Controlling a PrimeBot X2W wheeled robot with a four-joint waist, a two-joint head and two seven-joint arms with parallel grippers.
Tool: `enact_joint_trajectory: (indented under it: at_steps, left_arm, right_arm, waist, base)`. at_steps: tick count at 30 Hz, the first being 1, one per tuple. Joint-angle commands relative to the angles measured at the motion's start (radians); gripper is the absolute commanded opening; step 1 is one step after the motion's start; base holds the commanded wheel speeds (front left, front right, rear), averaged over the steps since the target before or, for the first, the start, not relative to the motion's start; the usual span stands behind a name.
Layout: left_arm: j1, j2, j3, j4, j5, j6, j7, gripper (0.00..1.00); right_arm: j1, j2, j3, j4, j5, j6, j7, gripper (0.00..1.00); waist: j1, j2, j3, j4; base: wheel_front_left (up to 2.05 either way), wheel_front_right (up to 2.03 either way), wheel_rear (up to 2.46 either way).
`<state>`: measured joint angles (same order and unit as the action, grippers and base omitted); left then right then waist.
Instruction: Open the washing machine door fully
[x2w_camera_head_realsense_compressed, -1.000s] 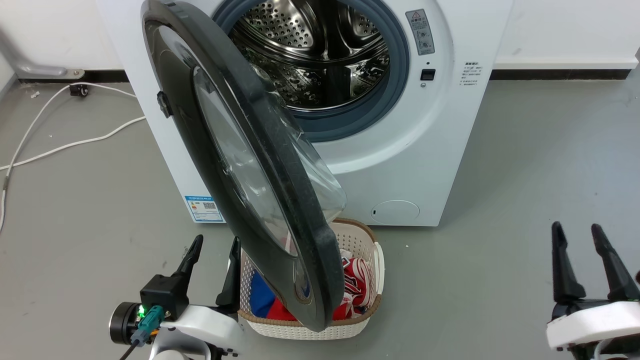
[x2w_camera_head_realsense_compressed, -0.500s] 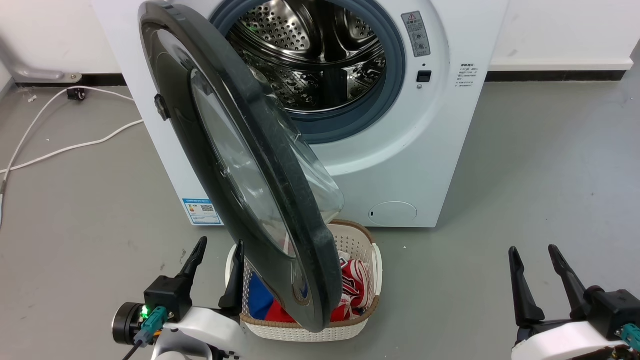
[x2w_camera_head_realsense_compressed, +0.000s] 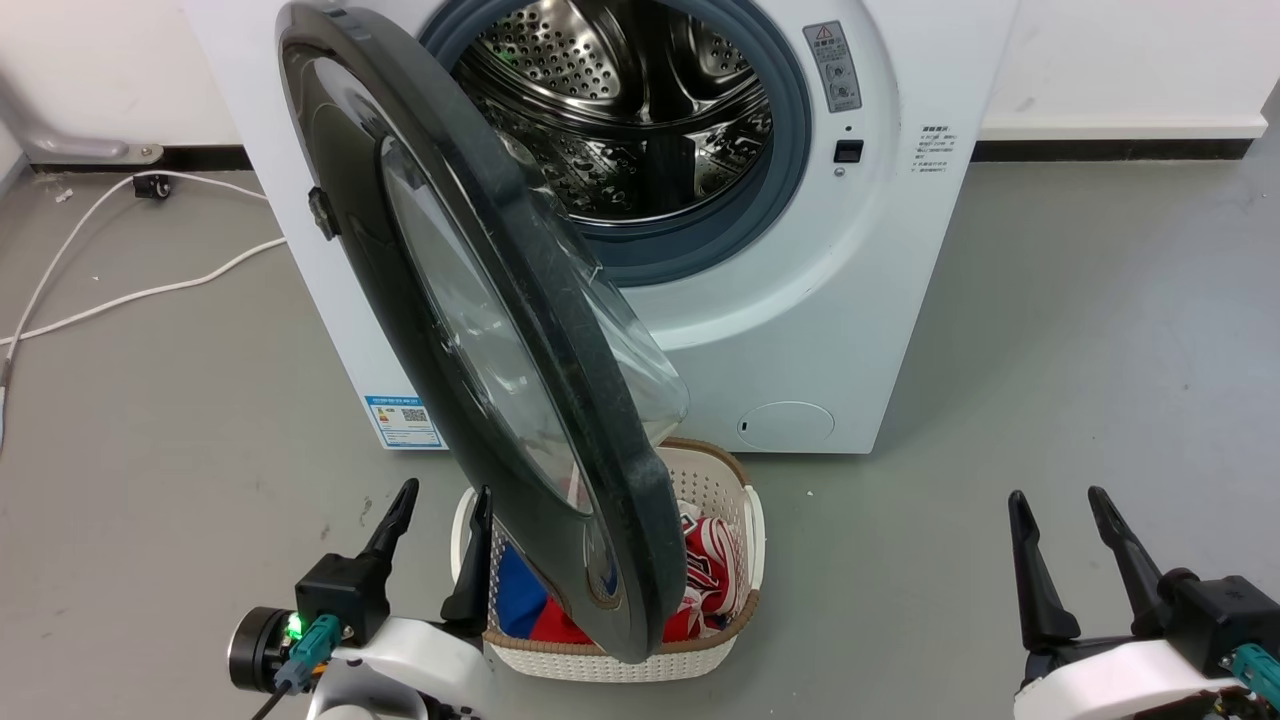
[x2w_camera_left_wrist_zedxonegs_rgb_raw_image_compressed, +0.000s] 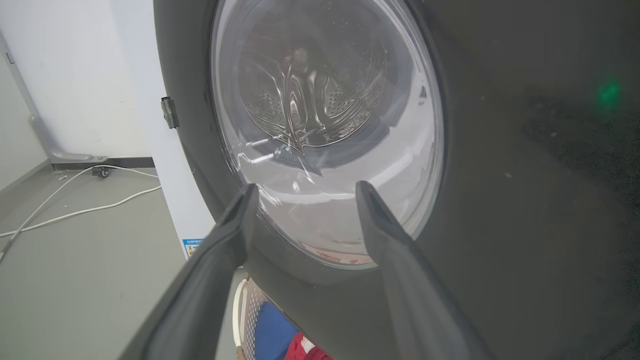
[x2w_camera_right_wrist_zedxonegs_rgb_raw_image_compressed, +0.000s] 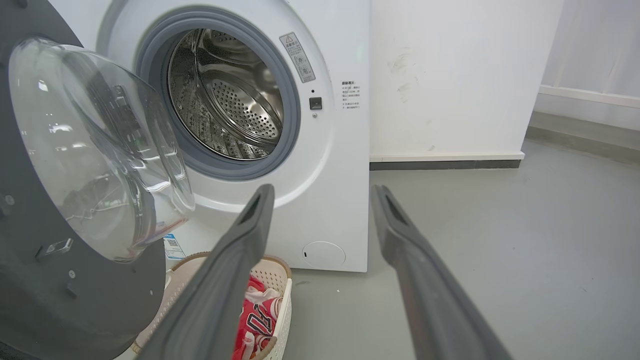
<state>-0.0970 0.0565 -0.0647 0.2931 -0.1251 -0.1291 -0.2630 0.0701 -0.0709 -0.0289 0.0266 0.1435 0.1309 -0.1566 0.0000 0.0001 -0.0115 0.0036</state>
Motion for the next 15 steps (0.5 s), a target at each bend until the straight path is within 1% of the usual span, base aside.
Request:
enact_joint_trajectory:
  at_steps: [1,2,4,9,15]
  left_arm:
    - [-0.005,0.004,-0.004,0.005,0.003,-0.002,-0.003,1.00]
    - [-0.005,0.004,-0.003,0.005,0.002,-0.002,-0.003,1.00]
    - [-0.005,0.003,-0.003,0.007,-0.008,-0.002,-0.003,0.00]
    - [-0.013,0.003,-0.002,-0.009,-0.012,-0.002,-0.003,0.00]
    - [-0.030,0.005,0.025,-0.065,-0.005,-0.001,-0.003,0.00]
  right_arm:
    - [0.000,0.004,0.001,-0.006,-0.002,0.000,0.003,1.00]
    - [0.001,0.005,0.002,-0.008,-0.003,0.000,0.004,1.00]
    - [0.003,0.006,0.005,-0.011,-0.004,0.000,0.005,1.00]
    - [0.007,0.009,0.008,-0.015,-0.014,0.000,0.007,1.00]
    - [0.008,0.012,0.011,-0.017,-0.020,0.000,0.007,1.00]
  waist:
    - [0.0000,-0.0001,0.000,0.000]
    - [0.0000,-0.0001,0.000,-0.001]
    - [0.0000,-0.0001,0.000,-0.001]
    - [0.0000,-0.0001,-0.001,-0.004]
    - [0.0000,-0.0001,0.000,-0.007]
  base:
    - [0.00,0.00,0.00]
    - [0.00,0.00,0.00]
    - [0.00,0.00,0.00]
    - [0.00,0.00,0.00]
    - [0.00,0.00,0.00]
